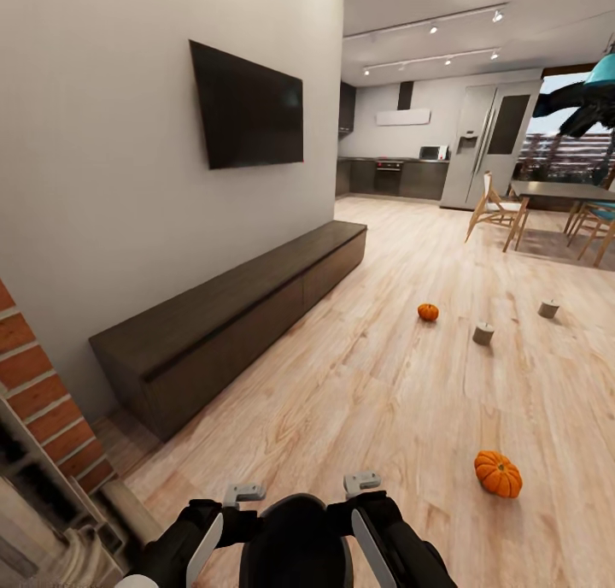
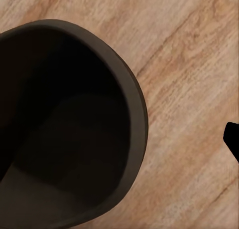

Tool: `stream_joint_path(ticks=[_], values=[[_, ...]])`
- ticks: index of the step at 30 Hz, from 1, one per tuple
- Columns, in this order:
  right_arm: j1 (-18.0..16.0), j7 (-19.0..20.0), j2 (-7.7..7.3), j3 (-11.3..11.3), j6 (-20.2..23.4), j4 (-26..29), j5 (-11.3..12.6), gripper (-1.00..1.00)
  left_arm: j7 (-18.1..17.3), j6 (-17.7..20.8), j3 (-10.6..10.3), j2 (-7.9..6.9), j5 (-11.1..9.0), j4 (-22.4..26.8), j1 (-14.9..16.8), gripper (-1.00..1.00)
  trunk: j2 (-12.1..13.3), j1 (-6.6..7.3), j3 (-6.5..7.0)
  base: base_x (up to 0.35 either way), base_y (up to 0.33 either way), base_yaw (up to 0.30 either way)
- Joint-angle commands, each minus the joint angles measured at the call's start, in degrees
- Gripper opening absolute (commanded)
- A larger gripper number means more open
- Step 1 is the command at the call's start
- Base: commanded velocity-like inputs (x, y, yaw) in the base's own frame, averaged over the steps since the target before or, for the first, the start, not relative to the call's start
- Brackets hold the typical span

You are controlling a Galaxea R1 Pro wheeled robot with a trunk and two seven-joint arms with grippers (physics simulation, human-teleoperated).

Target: Place each of the two pumpkins and all three candles from the living room inside a cabinet in the living room (use any cabinet), then make sure every cabinet is closed, and position the cauldron so it is next to a table in the living room.

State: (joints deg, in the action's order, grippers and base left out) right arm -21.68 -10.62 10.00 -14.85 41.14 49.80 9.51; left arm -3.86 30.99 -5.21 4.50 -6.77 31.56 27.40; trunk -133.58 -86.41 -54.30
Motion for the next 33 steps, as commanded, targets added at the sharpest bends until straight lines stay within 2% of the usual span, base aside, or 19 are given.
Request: stream_joint_path(ticks=[1,24,33], values=[[0.0,-0.5,0.00,-0.1,0.2,0.1,0.6,1.00,0.2,0.3,-0.2,-0.05,-0.6,0.1,0.0,1.00,-0.4,-0.21,-0.24,0.000,0.000,0.000],[0.0,-0.5,0.00,-0.2,0.2,0.0,0.6,1.00,0.1,0.2,-0.2,-0.09,-0.5,0.1,0.0,1.00,-9.7,-5.27,-4.37,0.000,0.000,0.000],[0.0,-0.5,0.00,-0.2,0.2,0.0,0.6,1.00,0.1,-0.6,-0.2,-0.11,-0.4,0.1,0.0,1.00,-9.8,-5.50,-6.36,0.000,0.000,0.000]])
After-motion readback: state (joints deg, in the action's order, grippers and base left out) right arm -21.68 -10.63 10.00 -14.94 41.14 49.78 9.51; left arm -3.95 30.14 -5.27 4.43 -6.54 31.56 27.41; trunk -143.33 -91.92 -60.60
